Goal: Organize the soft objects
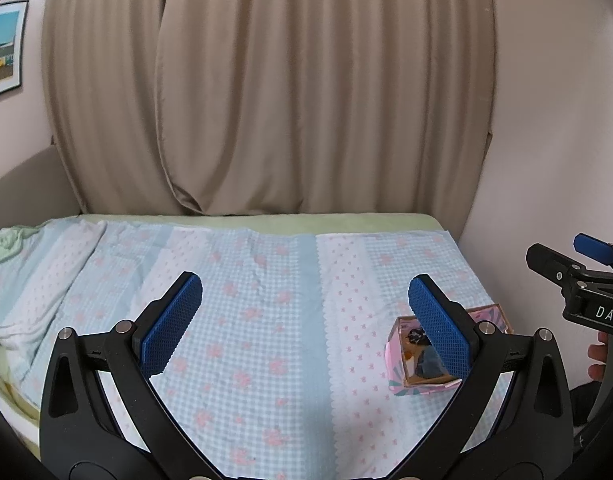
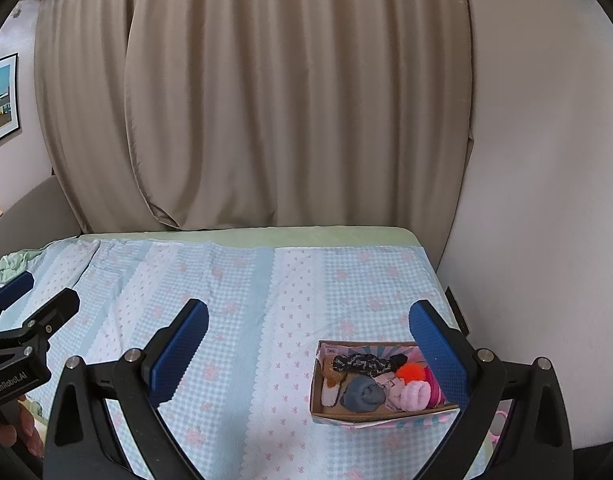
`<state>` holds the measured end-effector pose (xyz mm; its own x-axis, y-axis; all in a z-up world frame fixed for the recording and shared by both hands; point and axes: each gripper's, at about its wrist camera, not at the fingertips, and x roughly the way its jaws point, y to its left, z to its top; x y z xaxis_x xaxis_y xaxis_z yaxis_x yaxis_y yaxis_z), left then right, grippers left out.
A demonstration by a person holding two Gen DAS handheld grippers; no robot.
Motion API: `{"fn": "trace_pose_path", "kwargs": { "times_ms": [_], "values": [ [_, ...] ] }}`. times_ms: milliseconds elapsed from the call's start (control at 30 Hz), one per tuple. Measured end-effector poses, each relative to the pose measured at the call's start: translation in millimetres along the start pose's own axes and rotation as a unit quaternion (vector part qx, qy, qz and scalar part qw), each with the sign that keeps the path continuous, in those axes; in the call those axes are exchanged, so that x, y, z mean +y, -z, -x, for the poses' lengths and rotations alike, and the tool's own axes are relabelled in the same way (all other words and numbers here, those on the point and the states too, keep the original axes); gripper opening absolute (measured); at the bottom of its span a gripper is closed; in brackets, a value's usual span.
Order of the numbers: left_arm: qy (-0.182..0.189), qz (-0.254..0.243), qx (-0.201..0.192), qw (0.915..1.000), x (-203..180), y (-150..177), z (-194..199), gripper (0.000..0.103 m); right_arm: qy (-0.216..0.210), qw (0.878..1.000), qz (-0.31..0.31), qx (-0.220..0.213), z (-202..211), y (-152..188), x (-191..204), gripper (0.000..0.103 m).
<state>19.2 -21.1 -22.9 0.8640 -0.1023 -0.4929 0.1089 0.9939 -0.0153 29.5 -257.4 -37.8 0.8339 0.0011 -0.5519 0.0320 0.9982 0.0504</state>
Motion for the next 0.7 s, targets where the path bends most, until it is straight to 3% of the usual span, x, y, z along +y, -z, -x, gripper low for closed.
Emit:
{"fn": "trace_pose_path", "kwargs": {
  "times_ms": [700],
  "values": [
    [-0.01,0.008,-0.006,0.9999,-1.3,1.1,2.1,0.103,-0.002,1.0,0.003,-0.002,-1.0,-3.7,-0.3,0.1]
  ]
}}
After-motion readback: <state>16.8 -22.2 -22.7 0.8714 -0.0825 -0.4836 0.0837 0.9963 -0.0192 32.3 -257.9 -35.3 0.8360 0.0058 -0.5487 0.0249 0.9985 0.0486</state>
